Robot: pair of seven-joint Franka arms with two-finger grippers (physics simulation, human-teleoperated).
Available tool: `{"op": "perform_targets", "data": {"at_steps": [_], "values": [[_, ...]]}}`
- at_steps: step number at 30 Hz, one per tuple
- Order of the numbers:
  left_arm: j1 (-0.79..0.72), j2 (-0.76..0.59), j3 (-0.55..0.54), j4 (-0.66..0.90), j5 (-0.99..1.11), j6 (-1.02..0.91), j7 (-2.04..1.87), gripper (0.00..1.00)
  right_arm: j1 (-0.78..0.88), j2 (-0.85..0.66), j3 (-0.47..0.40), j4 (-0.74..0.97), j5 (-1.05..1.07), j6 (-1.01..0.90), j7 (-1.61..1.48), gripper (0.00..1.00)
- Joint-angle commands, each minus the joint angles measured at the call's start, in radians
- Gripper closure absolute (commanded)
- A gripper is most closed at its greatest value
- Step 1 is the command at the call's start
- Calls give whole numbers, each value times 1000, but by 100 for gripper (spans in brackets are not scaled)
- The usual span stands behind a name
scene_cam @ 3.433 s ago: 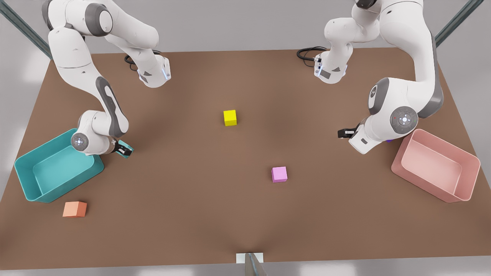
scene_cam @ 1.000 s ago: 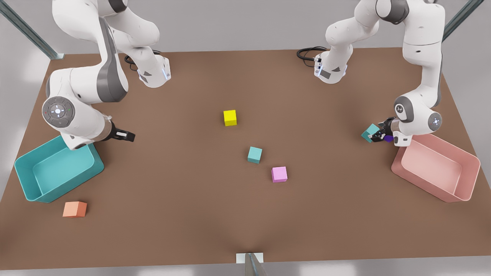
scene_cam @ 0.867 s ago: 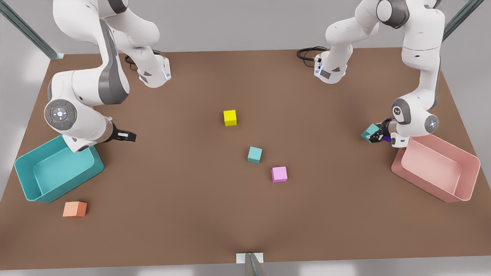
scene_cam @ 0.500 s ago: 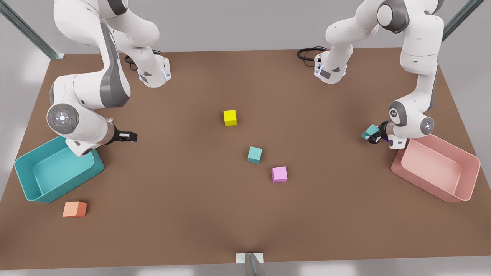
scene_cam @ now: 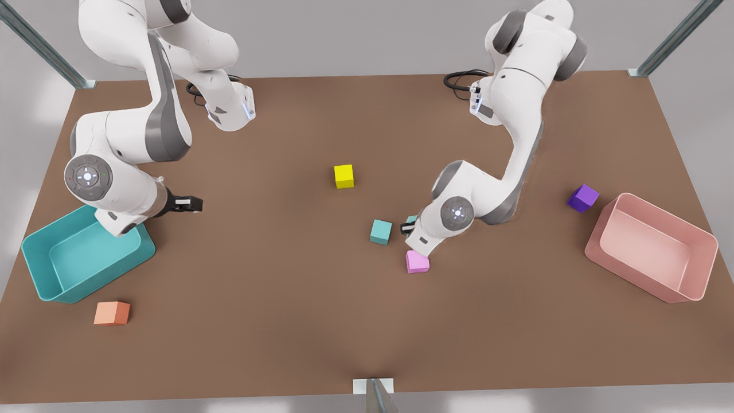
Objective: Stack the two blue cubes on top of each other
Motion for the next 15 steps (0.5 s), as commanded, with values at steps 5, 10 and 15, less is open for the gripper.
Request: {"op": "perform_targets", "data": {"at_steps": [5,10,15], "values": [[-36,119,-1,104,20,51,-285,38,-5,0,0,-6,0,0,-56,0],[-73,134,-29,104,15,41,-364,36,-5,8,-2,-4,-6,2,-57,0],[-95,183,-32,152,15,42,-400,36,-4,14,-2,-4,-9,0,-57,0]]}}
